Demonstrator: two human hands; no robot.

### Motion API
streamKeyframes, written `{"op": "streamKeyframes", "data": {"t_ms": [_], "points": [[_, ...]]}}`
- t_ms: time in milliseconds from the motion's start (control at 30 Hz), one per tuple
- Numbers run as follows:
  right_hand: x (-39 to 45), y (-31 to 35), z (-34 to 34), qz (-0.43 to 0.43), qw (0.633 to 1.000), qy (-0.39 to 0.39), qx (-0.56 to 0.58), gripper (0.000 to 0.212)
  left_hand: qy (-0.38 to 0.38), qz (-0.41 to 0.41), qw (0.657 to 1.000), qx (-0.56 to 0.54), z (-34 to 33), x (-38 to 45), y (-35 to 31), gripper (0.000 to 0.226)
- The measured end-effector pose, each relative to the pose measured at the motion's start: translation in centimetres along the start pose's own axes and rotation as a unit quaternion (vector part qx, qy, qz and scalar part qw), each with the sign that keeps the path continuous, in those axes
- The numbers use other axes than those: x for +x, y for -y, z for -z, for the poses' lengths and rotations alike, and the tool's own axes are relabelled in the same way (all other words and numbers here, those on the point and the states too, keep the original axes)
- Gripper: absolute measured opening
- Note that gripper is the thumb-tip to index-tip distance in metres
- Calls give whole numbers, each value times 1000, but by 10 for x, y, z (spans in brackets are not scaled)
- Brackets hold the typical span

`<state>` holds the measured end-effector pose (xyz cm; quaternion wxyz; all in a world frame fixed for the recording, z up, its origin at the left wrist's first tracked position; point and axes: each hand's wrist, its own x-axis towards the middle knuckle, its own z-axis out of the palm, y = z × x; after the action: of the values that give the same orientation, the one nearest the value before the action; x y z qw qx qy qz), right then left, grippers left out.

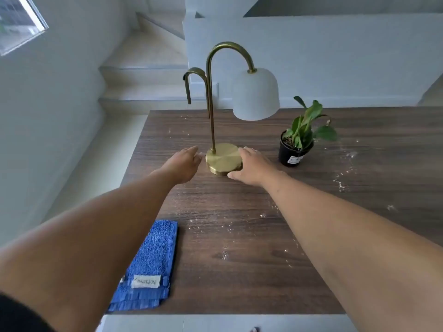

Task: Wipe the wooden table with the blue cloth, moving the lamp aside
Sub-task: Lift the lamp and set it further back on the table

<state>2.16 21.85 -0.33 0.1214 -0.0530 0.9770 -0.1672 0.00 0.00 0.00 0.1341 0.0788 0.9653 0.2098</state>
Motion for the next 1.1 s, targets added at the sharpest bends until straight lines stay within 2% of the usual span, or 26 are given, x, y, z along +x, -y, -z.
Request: {"op": "streamKeyframes", "data": {"t_ms": [100,233,400,667,800,1100], "points": [[15,3,-11,-13,1000,-8,14,102,-29,4,996,-82,-5,19,5,55],[25,6,-22,-45,999,-17,25,112,-20,-25,983,-178,-14,40,2,47],[28,5,-30,-61,996,-32,52,120,-55,-47,964,-258,-18,63,-3,21],[34,1,-28,-52,997,-35,54,122,-94,-41,946,-309,-31,75,-3,16],[49,-1,-23,-40,997,-35,62,123,-119,-38,936,-330,-29,85,-3,23],[112,-9,-2,-31,994,-40,97,121,-133,-40,947,-290,-4,149,-4,26]]}}
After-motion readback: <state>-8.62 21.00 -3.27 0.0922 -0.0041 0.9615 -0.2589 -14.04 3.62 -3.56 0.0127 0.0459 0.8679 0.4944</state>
